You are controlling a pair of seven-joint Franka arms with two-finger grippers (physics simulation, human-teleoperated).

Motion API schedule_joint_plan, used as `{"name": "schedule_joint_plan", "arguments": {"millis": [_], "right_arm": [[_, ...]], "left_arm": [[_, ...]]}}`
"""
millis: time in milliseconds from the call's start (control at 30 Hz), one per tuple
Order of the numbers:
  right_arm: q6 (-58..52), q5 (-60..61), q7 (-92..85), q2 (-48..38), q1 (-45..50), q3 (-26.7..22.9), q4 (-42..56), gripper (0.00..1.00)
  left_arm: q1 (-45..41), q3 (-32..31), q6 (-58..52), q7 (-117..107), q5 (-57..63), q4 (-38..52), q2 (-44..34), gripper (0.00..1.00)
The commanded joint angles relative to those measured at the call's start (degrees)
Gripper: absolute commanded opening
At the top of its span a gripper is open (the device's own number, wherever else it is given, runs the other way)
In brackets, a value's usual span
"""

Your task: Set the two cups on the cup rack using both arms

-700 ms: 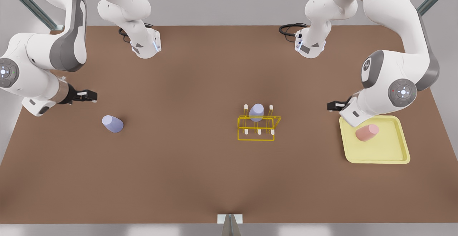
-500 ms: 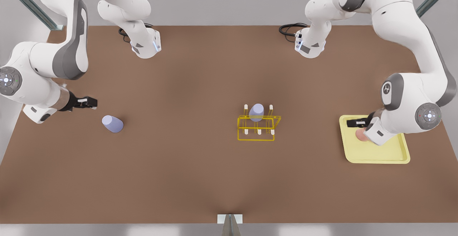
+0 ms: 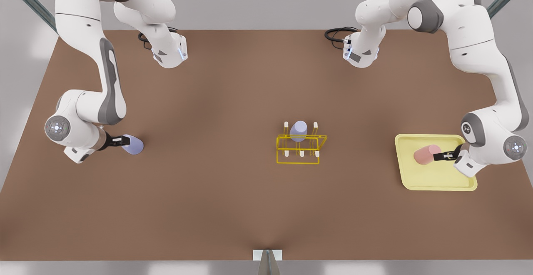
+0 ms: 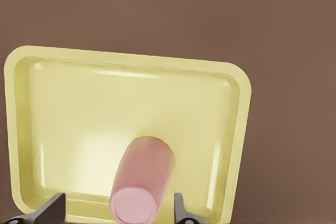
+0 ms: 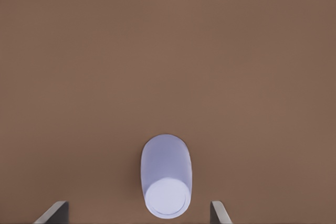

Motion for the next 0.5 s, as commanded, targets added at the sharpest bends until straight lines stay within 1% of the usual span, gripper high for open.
{"name": "schedule_joint_plan", "arguments": {"millis": [0,100,267,333,467], "right_arm": [[8.95,0.39,-2.22,-0.18,0.00,-0.01,-1.47,1.00],[10.97,1.53,-2.31,0.00,-1.06,-0.01,-5.60,1.00],[11.68,2.94,-2.57,0.35,-3.08,0.08,-7.71,1.00],[17.91,2.94,-4.68,-0.62,-3.08,-0.01,-11.05,1.00],[21.34,2.94,-4.77,-1.41,-2.90,-0.01,-14.30,1.00]], "left_arm": [[-0.12,-0.02,7.10,20.13,-0.06,-4.15,-2.52,1.00],[-0.39,-0.11,7.64,20.31,0.20,-5.75,-2.97,1.00],[-0.04,-0.02,8.96,18.99,0.29,-9.27,-2.09,1.00],[0.49,0.06,13.00,18.99,0.37,-12.00,-1.65,1.00],[1.28,0.06,15.81,18.99,0.46,-13.05,-0.33,1.00]]}}
